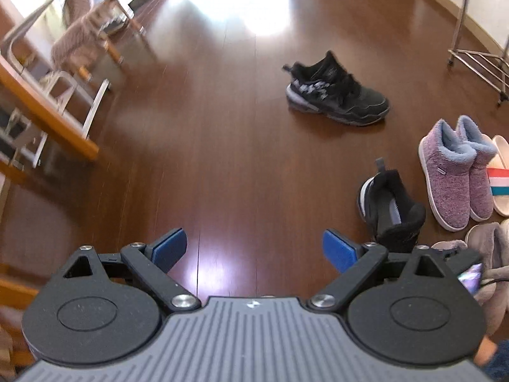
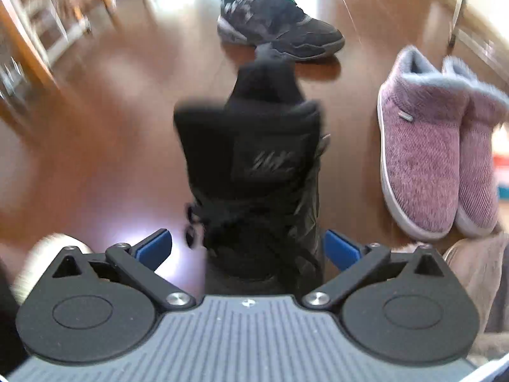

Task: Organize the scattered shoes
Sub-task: 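Carry the black high-top beside the pink boots with the right gripper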

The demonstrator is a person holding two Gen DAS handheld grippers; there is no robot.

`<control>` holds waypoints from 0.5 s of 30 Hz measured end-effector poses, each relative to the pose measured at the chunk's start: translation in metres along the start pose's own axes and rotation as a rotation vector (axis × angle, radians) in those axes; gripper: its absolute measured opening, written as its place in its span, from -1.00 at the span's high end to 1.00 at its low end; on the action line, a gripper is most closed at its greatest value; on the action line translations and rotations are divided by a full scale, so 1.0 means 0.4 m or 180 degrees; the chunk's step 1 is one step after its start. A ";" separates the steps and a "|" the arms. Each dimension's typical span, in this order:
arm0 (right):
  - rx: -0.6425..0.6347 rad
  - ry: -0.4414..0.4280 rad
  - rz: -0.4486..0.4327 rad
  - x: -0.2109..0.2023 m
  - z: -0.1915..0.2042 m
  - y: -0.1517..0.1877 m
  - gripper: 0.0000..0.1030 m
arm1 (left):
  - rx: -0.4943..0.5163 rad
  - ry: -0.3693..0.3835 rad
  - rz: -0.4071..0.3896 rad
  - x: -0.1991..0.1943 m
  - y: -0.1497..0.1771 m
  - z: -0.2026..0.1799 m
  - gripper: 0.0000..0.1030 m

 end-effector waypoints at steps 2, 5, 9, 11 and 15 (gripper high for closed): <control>-0.0016 0.0194 -0.0028 0.046 0.014 0.003 -0.93 | 0.0092 -0.0001 -0.0012 0.005 0.010 -0.006 -0.83; 0.0076 0.0205 0.0022 0.088 0.004 0.000 -0.87 | 0.0087 0.0140 0.0164 0.039 0.023 -0.003 -0.84; 0.0127 0.0136 0.0017 0.079 -0.017 -0.008 -0.82 | -0.0057 0.0293 0.0255 0.053 0.032 0.018 -0.83; 0.0071 0.0121 0.0014 0.078 -0.023 -0.010 -0.81 | -0.0059 0.0250 0.0211 0.046 0.036 0.024 -0.83; 0.0008 0.0193 -0.0078 0.069 -0.057 -0.031 -0.76 | -0.0063 0.0171 0.0169 0.040 0.049 0.034 -0.84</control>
Point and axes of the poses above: each gripper's, at about its wrist camera, not at the fingertips, and x roughly the way its jaws point, z to its left, y to its underside, the point moved 2 cm from there along x, roughly the way its jaws point, and after that the axes turned 15 degrees about x, right-handed, at the moved point
